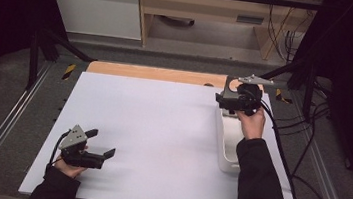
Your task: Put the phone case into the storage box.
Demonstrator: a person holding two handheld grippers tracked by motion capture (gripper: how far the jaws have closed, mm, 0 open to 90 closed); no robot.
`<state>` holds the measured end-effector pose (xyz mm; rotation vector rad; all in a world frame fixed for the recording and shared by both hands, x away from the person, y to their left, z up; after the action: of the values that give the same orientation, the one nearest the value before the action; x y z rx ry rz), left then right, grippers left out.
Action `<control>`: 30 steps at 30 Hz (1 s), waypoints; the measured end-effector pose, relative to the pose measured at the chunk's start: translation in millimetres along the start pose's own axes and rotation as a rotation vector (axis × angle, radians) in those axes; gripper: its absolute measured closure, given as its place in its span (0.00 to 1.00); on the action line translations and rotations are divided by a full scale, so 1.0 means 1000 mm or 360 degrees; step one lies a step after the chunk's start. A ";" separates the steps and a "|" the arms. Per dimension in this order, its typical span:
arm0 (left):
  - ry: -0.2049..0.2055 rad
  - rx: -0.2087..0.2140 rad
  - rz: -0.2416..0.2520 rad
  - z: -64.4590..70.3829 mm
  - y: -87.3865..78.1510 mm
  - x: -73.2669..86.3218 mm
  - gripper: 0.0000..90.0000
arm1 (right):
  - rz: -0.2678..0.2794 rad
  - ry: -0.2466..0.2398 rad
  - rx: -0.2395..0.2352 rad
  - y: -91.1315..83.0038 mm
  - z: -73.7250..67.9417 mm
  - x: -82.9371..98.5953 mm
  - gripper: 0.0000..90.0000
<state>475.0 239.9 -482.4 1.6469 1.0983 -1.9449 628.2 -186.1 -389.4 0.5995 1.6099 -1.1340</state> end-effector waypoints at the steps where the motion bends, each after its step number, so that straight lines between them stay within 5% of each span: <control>1: 0.0001 -0.0001 0.0000 0.000 0.000 0.000 0.01 | 0.0006 0.0000 -0.0037 -0.004 -0.004 0.000 0.00; 15: 0.0011 0.0013 0.0006 0.002 0.000 -0.001 0.01 | 0.0186 -0.0062 -0.0408 -0.065 -0.044 0.015 0.00; 30: 0.0019 0.0026 0.0019 0.004 0.000 -0.002 0.01 | 0.0277 -0.0030 -0.0601 -0.106 -0.036 0.063 0.00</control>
<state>472.8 236.4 -480.6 1.6718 1.0774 -1.9445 503.0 -209.1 -407.3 0.4663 1.6655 -0.6819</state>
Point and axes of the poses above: each handheld gripper's, and its own axes: y roughly forward along the jaws, x roughly out of its underside, z roughly to its right, the point moved 6 cm from there along y, roughly forward along the jaws, and after that the axes turned 6 degrees about z, right-handed, at the moved point
